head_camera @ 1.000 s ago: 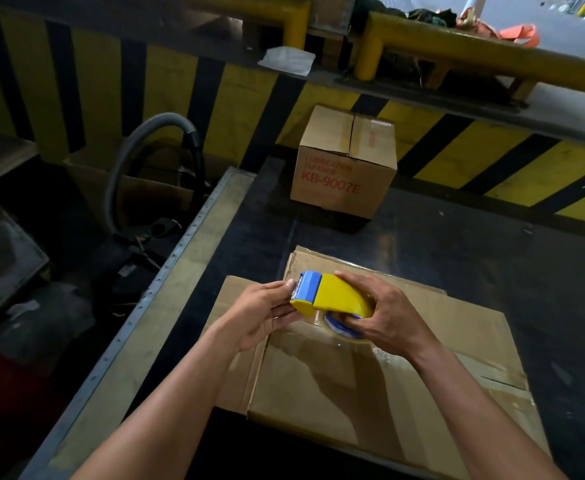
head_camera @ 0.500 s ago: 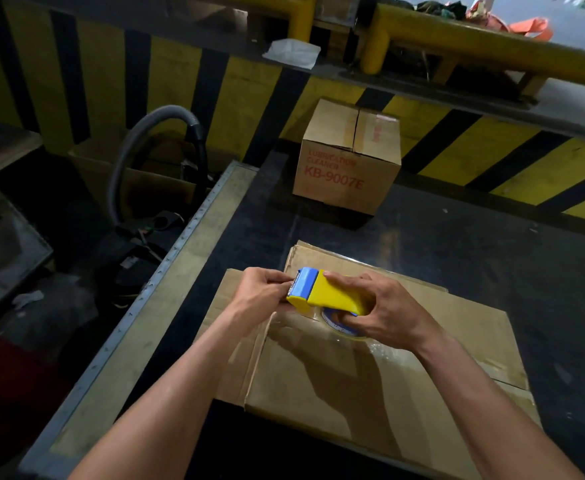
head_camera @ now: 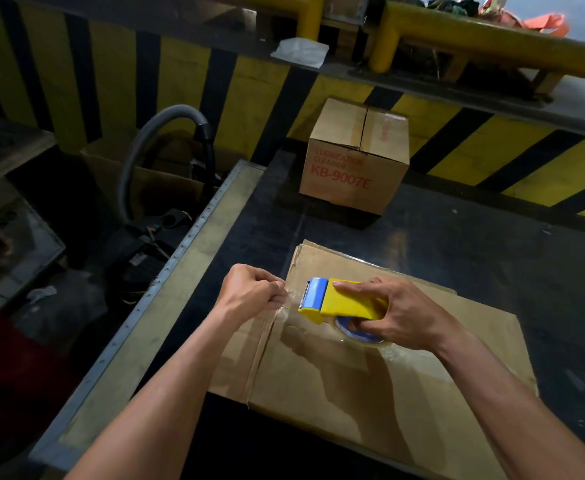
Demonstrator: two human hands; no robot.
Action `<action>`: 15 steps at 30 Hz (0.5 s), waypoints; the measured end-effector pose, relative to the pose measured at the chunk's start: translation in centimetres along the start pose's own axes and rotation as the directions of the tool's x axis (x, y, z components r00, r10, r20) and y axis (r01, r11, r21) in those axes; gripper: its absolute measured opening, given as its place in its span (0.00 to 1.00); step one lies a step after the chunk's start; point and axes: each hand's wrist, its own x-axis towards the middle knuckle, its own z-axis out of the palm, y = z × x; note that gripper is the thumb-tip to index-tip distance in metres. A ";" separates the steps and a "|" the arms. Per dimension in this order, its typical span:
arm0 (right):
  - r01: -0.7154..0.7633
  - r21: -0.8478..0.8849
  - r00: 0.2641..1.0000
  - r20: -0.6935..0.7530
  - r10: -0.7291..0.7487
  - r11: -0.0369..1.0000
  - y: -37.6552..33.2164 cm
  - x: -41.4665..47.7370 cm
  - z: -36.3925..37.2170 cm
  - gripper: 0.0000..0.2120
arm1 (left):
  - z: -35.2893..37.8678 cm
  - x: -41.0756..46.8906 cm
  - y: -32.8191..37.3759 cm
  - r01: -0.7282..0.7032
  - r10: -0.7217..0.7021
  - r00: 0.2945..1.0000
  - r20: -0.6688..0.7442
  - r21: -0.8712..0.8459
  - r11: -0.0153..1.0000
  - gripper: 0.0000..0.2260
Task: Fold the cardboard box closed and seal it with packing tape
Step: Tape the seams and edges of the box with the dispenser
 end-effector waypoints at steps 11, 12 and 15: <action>0.013 -0.055 0.997 0.077 -0.009 0.998 0.3 0.0 -0.1 0.31 | -0.6 0.2 -0.8 0.018 -0.015 0.997 -0.076 0.050 0.999 0.07; 0.011 -0.076 0.996 0.085 -0.005 0.997 0.5 -0.1 -0.2 0.31 | -1.0 0.3 -1.0 0.019 -0.014 0.996 -0.090 0.058 0.998 0.07; 0.023 -0.141 0.994 0.110 -0.007 0.990 0.9 -0.4 -0.3 0.31 | -1.7 0.4 -1.6 0.022 -0.021 0.999 -0.034 0.050 0.998 0.06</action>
